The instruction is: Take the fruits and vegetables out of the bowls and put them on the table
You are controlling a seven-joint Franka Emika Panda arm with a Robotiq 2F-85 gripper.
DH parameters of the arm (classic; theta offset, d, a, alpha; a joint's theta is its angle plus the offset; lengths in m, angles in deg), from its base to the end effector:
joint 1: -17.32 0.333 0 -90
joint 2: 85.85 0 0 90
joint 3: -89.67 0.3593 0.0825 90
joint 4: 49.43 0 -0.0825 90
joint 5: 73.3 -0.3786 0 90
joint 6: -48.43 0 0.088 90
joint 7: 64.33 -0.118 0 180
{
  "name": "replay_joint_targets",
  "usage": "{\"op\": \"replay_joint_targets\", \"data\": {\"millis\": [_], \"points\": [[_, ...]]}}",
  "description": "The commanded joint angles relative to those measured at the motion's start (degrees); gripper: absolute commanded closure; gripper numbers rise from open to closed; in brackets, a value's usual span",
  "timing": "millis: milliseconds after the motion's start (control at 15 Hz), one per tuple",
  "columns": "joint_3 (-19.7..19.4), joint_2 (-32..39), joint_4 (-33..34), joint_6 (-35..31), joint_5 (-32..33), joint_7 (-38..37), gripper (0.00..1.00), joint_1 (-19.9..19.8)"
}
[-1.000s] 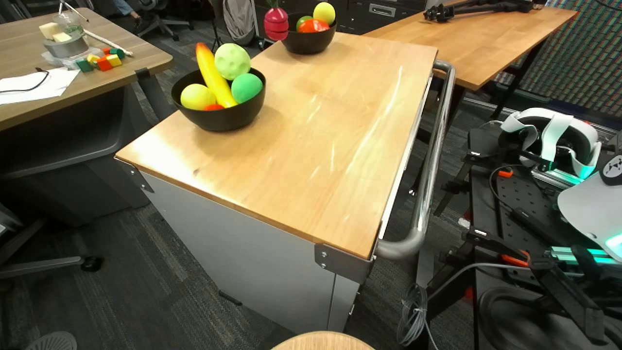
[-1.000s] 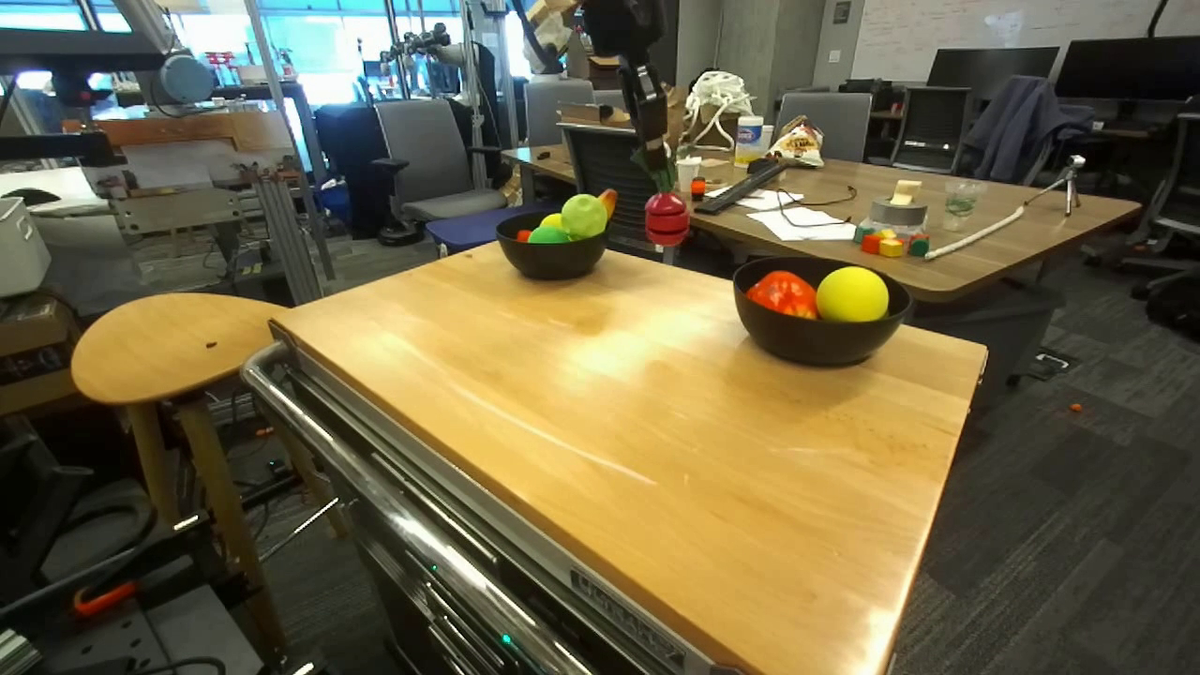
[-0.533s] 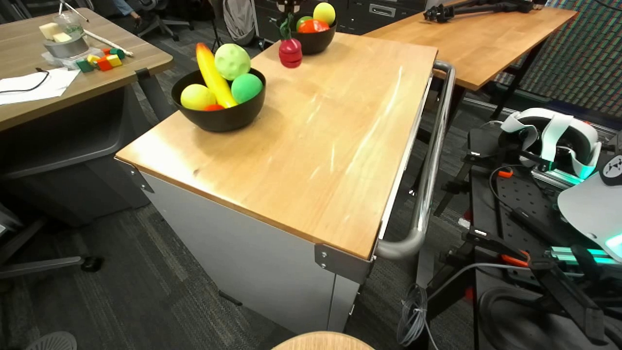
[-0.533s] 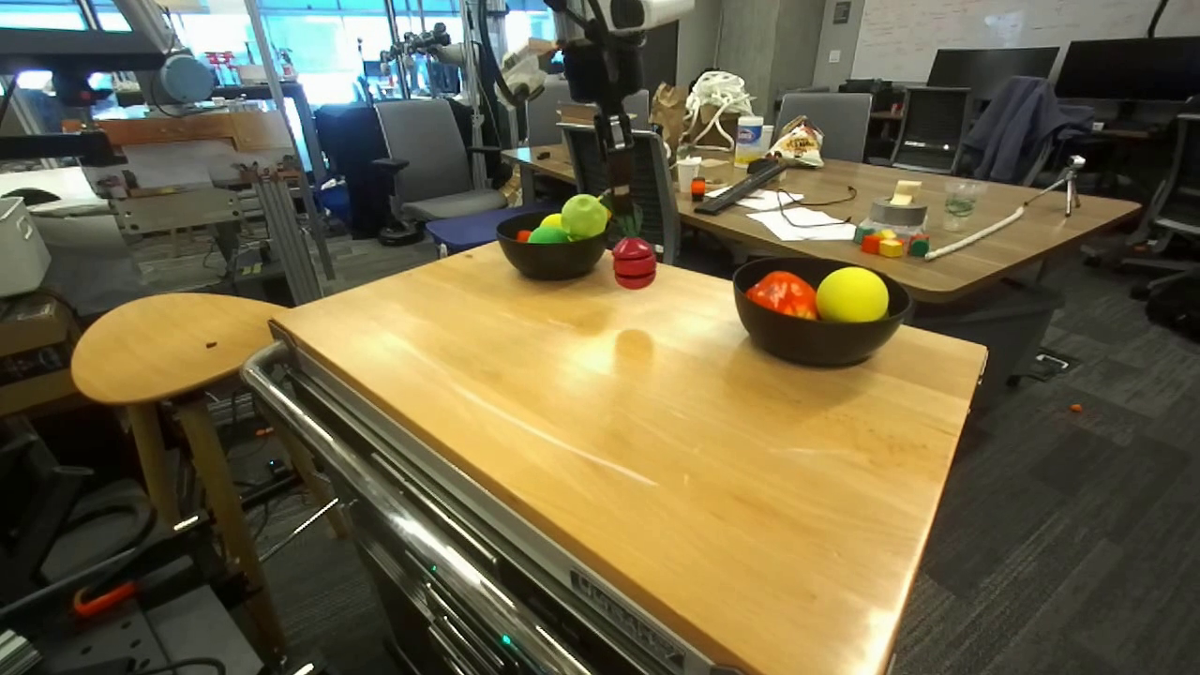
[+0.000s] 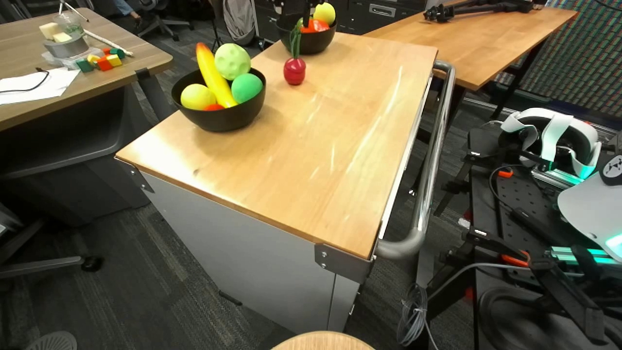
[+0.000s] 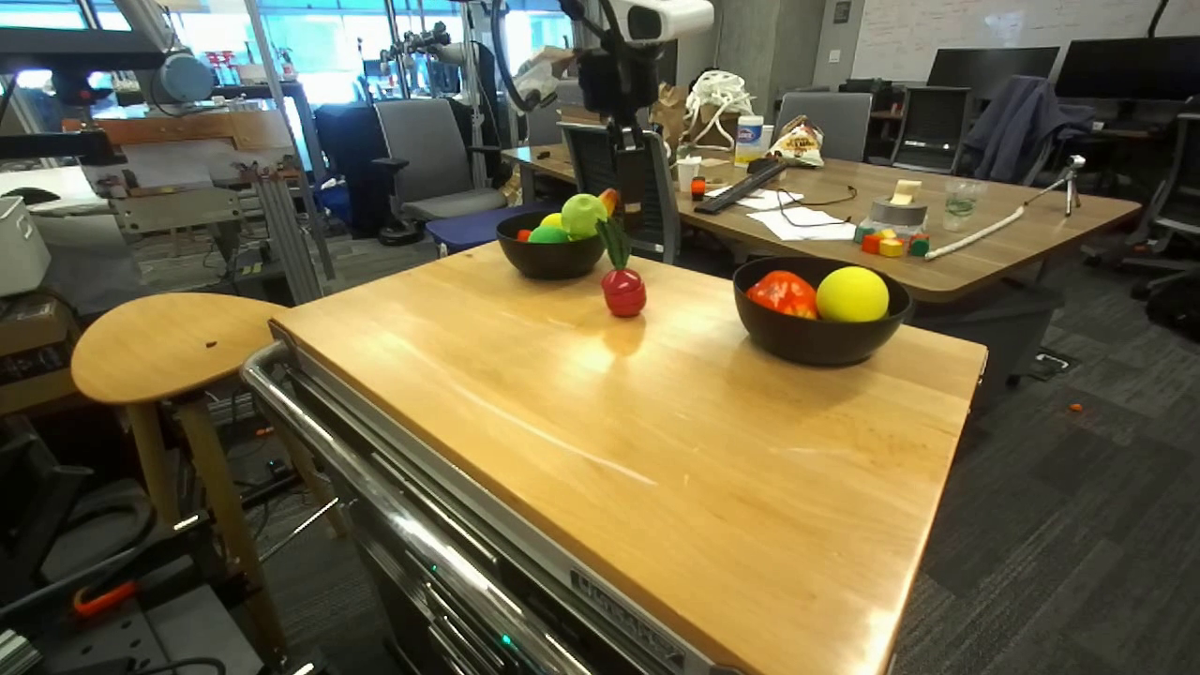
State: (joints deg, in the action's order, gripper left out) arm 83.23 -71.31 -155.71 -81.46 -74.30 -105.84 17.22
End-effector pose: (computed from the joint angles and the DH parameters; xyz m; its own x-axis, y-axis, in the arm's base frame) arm 0.6393 -0.0675 0.4352 0.6552 -0.7445 0.1280 -0.7390 -0.6668 -0.0957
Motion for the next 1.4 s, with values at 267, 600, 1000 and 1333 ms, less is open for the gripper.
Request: {"op": "replay_joint_targets", "data": {"millis": [267,600,1000,1333], "points": [[-4.05,5.76,15.47,2.75,-7.08,1.23,0.00,-8.30],[-6.09,7.65,16.44,7.54,-5.49,0.08,0.00,-10.07],[-6.74,13.47,21.87,8.61,-4.98,-1.91,0.00,-10.29],[-8.11,18.27,26.57,9.95,-3.64,-4.67,0.00,-10.37]]}}
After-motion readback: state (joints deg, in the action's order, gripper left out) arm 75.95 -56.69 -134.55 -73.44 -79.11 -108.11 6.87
